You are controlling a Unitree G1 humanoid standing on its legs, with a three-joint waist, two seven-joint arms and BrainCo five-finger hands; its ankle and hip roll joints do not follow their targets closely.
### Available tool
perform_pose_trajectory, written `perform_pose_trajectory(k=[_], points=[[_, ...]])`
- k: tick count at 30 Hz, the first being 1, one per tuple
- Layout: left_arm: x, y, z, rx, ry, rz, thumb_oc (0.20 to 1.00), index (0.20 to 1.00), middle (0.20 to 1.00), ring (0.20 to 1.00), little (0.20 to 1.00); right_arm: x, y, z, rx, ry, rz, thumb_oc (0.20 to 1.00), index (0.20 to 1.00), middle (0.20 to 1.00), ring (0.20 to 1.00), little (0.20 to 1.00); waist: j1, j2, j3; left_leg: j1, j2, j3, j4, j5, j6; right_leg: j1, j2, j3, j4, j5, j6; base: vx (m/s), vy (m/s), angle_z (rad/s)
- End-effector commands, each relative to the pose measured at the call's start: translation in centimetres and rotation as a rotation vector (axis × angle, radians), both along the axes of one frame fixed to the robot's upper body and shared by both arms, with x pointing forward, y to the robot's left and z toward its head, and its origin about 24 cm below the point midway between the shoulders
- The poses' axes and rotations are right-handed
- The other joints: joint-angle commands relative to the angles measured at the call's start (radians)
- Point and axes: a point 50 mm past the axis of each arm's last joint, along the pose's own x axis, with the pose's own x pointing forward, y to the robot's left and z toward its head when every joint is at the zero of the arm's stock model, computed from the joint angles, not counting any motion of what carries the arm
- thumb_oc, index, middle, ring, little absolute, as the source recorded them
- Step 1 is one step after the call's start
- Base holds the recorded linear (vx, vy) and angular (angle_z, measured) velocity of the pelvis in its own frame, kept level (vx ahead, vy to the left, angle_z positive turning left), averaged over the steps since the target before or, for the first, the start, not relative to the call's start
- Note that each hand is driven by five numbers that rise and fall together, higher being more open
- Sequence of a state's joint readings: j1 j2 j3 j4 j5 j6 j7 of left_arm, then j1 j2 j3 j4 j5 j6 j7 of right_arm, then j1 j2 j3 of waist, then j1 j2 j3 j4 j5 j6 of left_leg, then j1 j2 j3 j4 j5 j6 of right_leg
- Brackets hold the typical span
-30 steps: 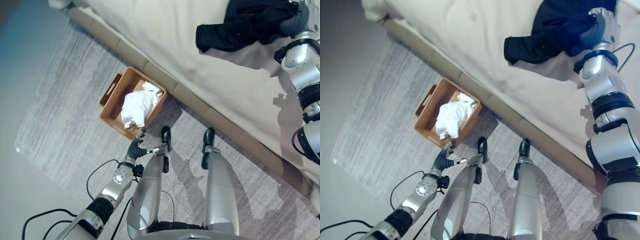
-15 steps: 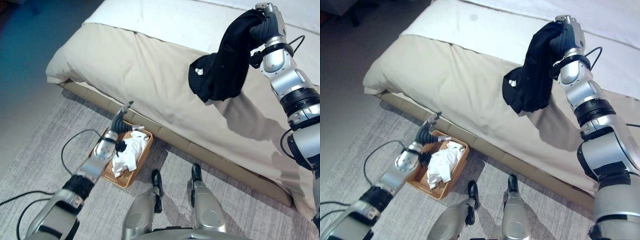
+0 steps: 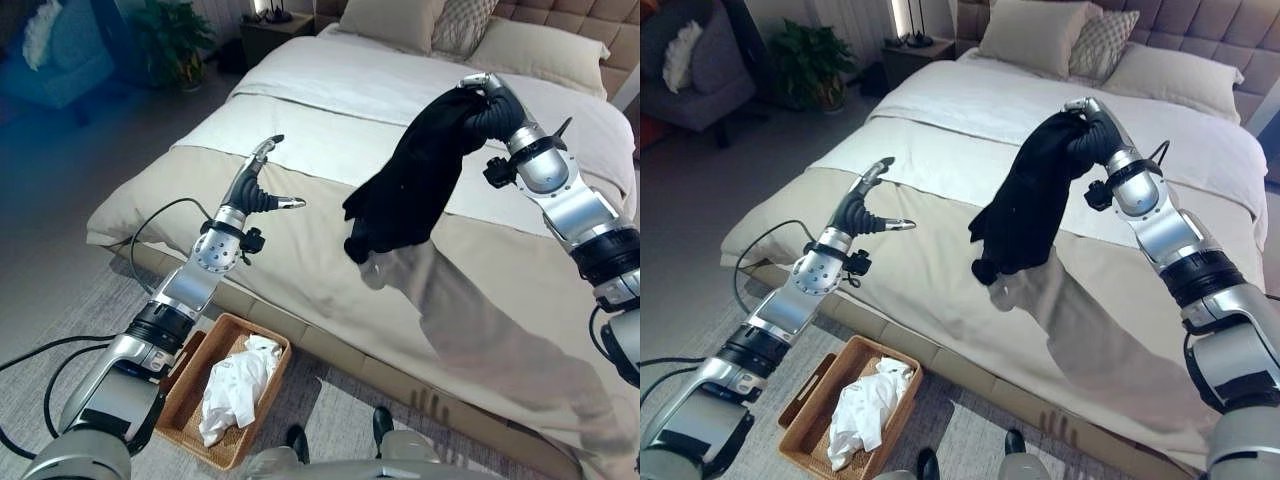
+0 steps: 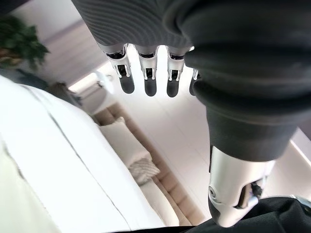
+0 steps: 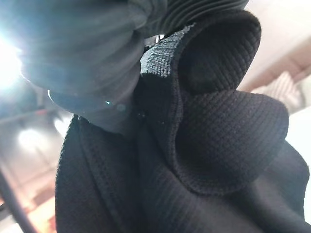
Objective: Pick up clothes into the bucket
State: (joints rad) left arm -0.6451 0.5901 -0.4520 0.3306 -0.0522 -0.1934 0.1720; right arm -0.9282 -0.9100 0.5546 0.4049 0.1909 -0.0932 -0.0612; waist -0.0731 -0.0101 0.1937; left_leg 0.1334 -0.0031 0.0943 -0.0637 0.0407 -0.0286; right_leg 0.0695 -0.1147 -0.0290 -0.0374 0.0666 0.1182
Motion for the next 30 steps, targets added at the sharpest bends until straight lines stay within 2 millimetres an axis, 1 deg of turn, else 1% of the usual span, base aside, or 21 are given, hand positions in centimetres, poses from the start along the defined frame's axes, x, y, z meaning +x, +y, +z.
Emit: perform_pose_trajectory(k=[1, 5, 6, 7, 8, 9, 10, 11, 12, 13, 16, 18, 19, 20, 21, 22, 23, 24, 26, 28, 30], points=[[0.7, -2.4, -0.2, 0.074, 0.022, -0.082, 1.0, 1.0, 1.0, 1.0, 1.0, -1.2, 0.6, 1.5, 0.027, -0.044, 0.104, 0.2, 0.2, 0.2, 0.2, 0.2, 0.005, -0.034, -0.127, -0.031, -0.01, -0.032, 0.114, -0.128, -0.011, -0.041, -0.032, -0.031, 0.152, -0.087, 0.044, 0.04, -0.008, 0.19], [1.1, -4.5, -1.1, 0.044, 0.089, -0.134, 1.0, 1.0, 1.0, 1.0, 1.0, -1.8, 2.3, 1.3, 0.056, -0.038, 0.199, 0.2, 0.2, 0.2, 0.2, 0.2, 0.003, -0.034, -0.14, -0.018, -0.007, -0.043, 0.098, -0.12, -0.014, -0.024, -0.034, -0.047, 0.147, -0.09, 0.044, 0.03, -0.008, 0.16], [1.2, -5.0, -1.4, 0.032, 0.11, -0.146, 1.0, 1.0, 1.0, 1.0, 1.0, -1.9, 2.6, 1.2, 0.062, -0.036, 0.211, 0.2, 0.2, 0.2, 0.2, 0.2, 0.002, -0.034, -0.143, -0.016, -0.007, -0.046, 0.097, -0.12, -0.014, -0.02, -0.035, -0.05, 0.146, -0.091, 0.043, 0.01, -0.004, 0.03], [1.2, -5.0, -1.4, 0.032, 0.11, -0.147, 1.0, 1.0, 1.0, 1.0, 1.0, -1.9, 2.5, 1.2, 0.062, -0.036, 0.211, 0.2, 0.2, 0.2, 0.2, 0.2, 0.002, -0.034, -0.142, -0.015, -0.008, -0.046, 0.097, -0.12, -0.014, -0.019, -0.035, -0.051, 0.146, -0.091, 0.043, 0.0, 0.0, 0.0], [1.2, -6.0, -1.9, -0.01, 0.165, -0.182, 1.0, 1.0, 1.0, 1.0, 1.0, -2.4, 3.8, 1.4, 0.07, -0.04, 0.276, 0.2, 0.2, 0.2, 0.2, 0.2, 0.0, -0.033, -0.146, -0.011, -0.008, -0.05, 0.095, -0.121, -0.013, -0.013, -0.036, -0.054, 0.145, -0.092, 0.043, 0.01, 0.001, 0.03], [1.2, -6.6, -2.4, -0.043, 0.208, -0.205, 1.0, 1.0, 1.0, 1.0, 1.0, -2.6, 4.5, 1.6, 0.075, -0.044, 0.311, 0.2, 0.2, 0.2, 0.2, 0.2, -0.001, -0.032, -0.148, -0.009, -0.008, -0.051, 0.094, -0.12, -0.012, -0.011, -0.036, -0.057, 0.144, -0.091, 0.043, 0.02, 0.004, 0.04], [1.2, -7.0, -2.5, -0.052, 0.225, -0.22, 1.0, 1.0, 1.0, 1.0, 1.0, -2.7, 4.8, 1.6, 0.081, -0.041, 0.327, 0.2, 0.2, 0.2, 0.2, 0.2, -0.002, -0.031, -0.149, -0.007, -0.009, -0.051, 0.093, -0.119, -0.012, -0.008, -0.037, -0.057, 0.143, -0.091, 0.043, 0.01, 0.012, 0.03], [1.2, -7.9, -2.9, -0.067, 0.27, -0.256, 1.0, 1.0, 1.0, 1.0, 1.0, -2.9, 5.4, 1.7, 0.085, -0.043, 0.359, 0.2, 0.2, 0.2, 0.2, 0.2, -0.005, -0.029, -0.15, -0.004, -0.011, -0.053, 0.092, -0.119, -0.012, -0.005, -0.037, -0.058, 0.143, -0.091, 0.043, 0.0, 0.0, 0.0], [1.2, -8.0, -2.9, -0.067, 0.27, -0.257, 1.0, 1.0, 1.0, 1.0, 1.0, -2.9, 5.4, 1.7, 0.085, -0.043, 0.358, 0.2, 0.2, 0.2, 0.2, 0.2, -0.005, -0.029, -0.149, -0.003, -0.011, -0.054, 0.091, -0.119, -0.012, -0.004, -0.037, -0.059, 0.142, -0.091, 0.043, 0.0, 0.0, 0.0], [1.0, -9.2, -3.0, -0.099, 0.321, -0.316, 1.0, 1.0, 1.0, 1.0, 1.0, -3.4, 6.3, 2.0, 0.087, -0.043, 0.41, 0.2, 0.2, 0.2, 0.2, 0.2, -0.009, -0.025, -0.154, -0.001, -0.011, -0.057, 0.09, -0.118, -0.011, 0.0, -0.039, -0.061, 0.141, -0.091, 0.044, 0.0, 0.0, 0.0], [0.6, -11.4, -3.5, -0.102, 0.4, -0.405, 1.0, 1.0, 1.0, 1.0, 1.0, -4.2, 8.0, 2.5, 0.082, -0.057, 0.495, 0.2, 0.2, 0.2, 0.2, 0.2, -0.013, -0.02, -0.158, 0.002, -0.013, -0.062, 0.087, -0.117, -0.011, 0.005, -0.043, -0.066, 0.138, -0.091, 0.046, 0.01, 0.023, 0.04], [0.5, -11.8, -3.7, -0.098, 0.424, -0.419, 1.0, 1.0, 1.0, 1.0, 1.0, -4.3, 8.3, 2.5, 0.083, -0.057, 0.51, 0.2, 0.2, 0.2, 0.2, 0.2, -0.015, -0.019, -0.158, 0.004, -0.013, -0.062, 0.086, -0.117, -0.01, 0.007, -0.043, -0.066, 0.137, -0.091, 0.047, 0.0, 0.01, 0.05], [0.2, -12.8, -4.0, -0.086, 0.476, -0.473, 1.0, 1.0, 1.0, 1.0, 1.0, -4.7, 9.1, 2.6, 0.088, -0.058, 0.555, 0.2, 0.2, 0.2, 0.2, 0.2, -0.018, -0.016, -0.161, 0.007, -0.013, -0.062, 0.083, -0.116, -0.01, 0.011, -0.044, -0.066, 0.134, -0.09, 0.048, 0.0, 0.011, 0.03], [0.1, -13.0, -3.9, -0.112, 0.488, -0.488, 1.0, 1.0, 1.0, 1.0, 1.0, -4.9, 9.3, 2.7, 0.1, -0.062, 0.569, 0.2, 0.2, 0.2, 0.2, 0.2, -0.018, -0.016, -0.162, 0.007, -0.013, -0.063, 0.082, -0.116, -0.01, 0.012, -0.044, -0.067, 0.133, -0.089, 0.049, 0.0, 0.0, 0.0], [-0.2, -13.4, -4.6, -0.124, 0.531, -0.509, 1.0, 1.0, 1.0, 1.0, 1.0, -5.1, 9.6, 2.7, 0.107, -0.062, 0.588, 0.2, 0.2, 0.2, 0.2, 0.2, -0.019, -0.015, -0.163, 0.007, -0.013, -0.064, 0.082, -0.116, -0.01, 0.012, -0.044, -0.066, 0.132, -0.089, 0.049, 0.0, 0.0, 0.0], [-0.2, -13.4, -4.6, -0.124, 0.532, -0.51, 1.0, 1.0, 1.0, 1.0, 1.0, -5.1, 9.6, 2.7, 0.107, -0.062, 0.588, 0.2, 0.2, 0.2, 0.2, 0.2, -0.019, -0.016, -0.164, 0.007, -0.013, -0.064, 0.082, -0.116, -0.01, 0.012, -0.044, -0.066, 0.132, -0.089, 0.049, 0.0, 0.0, 0.0], [-0.8, -13.9, -5.1, -0.13, 0.579, -0.554, 1.0, 1.0, 1.0, 1.0, 1.0, -5.4, 10.1, 2.7, 0.107, -0.062, 0.616, 0.2, 0.2, 0.2, 0.2, 0.2, -0.02, -0.014, -0.166, 0.009, -0.012, -0.064, 0.079, -0.115, -0.01, 0.013, -0.045, -0.066, 0.129, -0.086, 0.05, 0.0, 0.0, 0.0], [-1.0, -14.0, -5.2, -0.151, 0.607, -0.571, 1.0, 1.0, 1.0, 1.0, 1.0, -5.6, 10.4, 2.7, 0.103, -0.058, 0.634, 0.2, 0.2, 0.2, 0.2, 0.2, -0.02, -0.014, -0.166, 0.009, -0.012, -0.064, 0.079, -0.114, -0.01, 0.012, -0.045, -0.066, 0.128, -0.086, 0.05, 0.0, 0.0, 0.0], [-1.7, -14.6, -5.3, -0.197, 0.663, -0.64, 1.0, 1.0, 1.0, 1.0, 1.0, -5.8, 10.9, 2.7, 0.086, -0.051, 0.661, 0.2, 0.2, 0.2, 0.2, 0.2, -0.02, -0.012, -0.168, 0.007, -0.012, -0.064, 0.078, -0.113, -0.011, 0.01, -0.046, -0.064, 0.124, -0.082, 0.05, 0.0, 0.0, 0.0], [-2.3, -15.0, -5.8, -0.244, 0.721, -0.676, 1.0, 1.0, 1.0, 1.0, 1.0, -6.0, 11.4, 2.6, 0.085, -0.043, 0.686, 0.2, 0.2, 0.2, 0.2, 0.2, -0.021, -0.011, -0.17, 0.008, -0.012, -0.062, 0.076, -0.112, -0.011, 0.009, -0.045, -0.062, 0.119, -0.079, 0.051, 0.0, 0.0, 0.0], [-2.5, -15.0, -5.7, -0.282, 0.734, -0.686, 1.0, 1.0, 1.0, 1.0, 1.0, -6.1, 11.6, 2.5, 0.1, -0.038, 0.7, 0.2, 0.2, 0.2, 0.2, 0.2, -0.021, -0.01, -0.169, 0.008, -0.012, -0.062, 0.076, -0.11, -0.011, 0.008, -0.046, -0.059, 0.118, -0.078, 0.051, 0.0, 0.0, 0.0]])
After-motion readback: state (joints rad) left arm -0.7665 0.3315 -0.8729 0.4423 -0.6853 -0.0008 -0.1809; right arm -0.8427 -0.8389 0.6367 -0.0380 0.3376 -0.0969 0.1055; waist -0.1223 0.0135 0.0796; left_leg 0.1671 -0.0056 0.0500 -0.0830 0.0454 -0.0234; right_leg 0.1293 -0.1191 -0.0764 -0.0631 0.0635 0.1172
